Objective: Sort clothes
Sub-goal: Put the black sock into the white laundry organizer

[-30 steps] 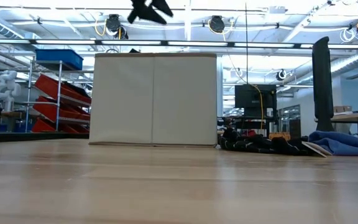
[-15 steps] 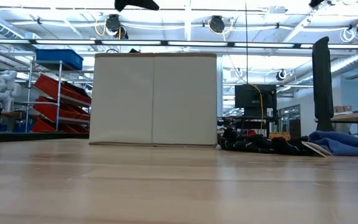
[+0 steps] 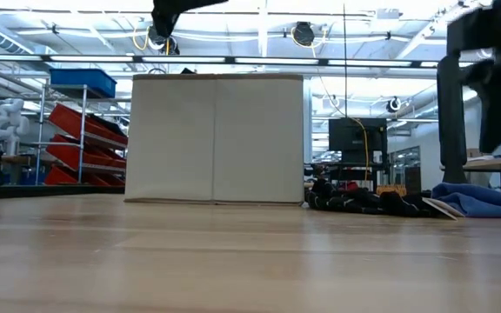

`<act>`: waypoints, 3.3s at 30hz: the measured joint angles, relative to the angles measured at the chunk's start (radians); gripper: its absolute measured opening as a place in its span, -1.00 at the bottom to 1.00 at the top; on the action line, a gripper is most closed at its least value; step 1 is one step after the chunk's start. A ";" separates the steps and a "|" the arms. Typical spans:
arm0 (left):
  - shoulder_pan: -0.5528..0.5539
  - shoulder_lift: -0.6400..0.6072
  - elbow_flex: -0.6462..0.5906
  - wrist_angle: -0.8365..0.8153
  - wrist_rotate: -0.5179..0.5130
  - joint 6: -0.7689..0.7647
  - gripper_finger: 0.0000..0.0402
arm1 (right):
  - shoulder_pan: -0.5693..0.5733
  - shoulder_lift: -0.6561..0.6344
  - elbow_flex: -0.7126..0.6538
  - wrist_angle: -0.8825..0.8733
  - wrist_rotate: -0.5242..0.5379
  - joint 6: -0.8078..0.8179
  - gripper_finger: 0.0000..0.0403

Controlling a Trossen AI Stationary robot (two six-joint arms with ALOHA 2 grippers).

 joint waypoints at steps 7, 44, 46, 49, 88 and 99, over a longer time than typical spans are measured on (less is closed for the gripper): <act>-0.073 0.047 -0.039 0.177 -0.077 0.034 -0.09 | -0.080 0.000 -0.074 0.027 0.037 0.021 0.11; -0.082 0.160 -0.039 0.306 -0.058 0.080 -0.09 | -0.586 0.000 -0.224 0.693 -0.013 -0.531 0.11; -0.082 0.160 -0.039 0.307 -0.059 0.080 -0.09 | -0.601 0.000 -0.225 0.689 -0.016 -0.530 0.11; -0.082 0.160 -0.039 0.307 -0.058 0.080 -0.09 | -0.629 0.001 -0.229 0.682 -0.018 -0.523 0.11; -0.088 0.160 -0.039 0.310 -0.026 0.063 -0.09 | -0.544 -0.238 0.039 0.565 -0.071 -0.563 -1.00; -0.097 0.160 -0.038 0.452 0.072 0.462 -0.09 | -0.385 -0.200 0.254 0.603 -0.071 -0.650 -1.00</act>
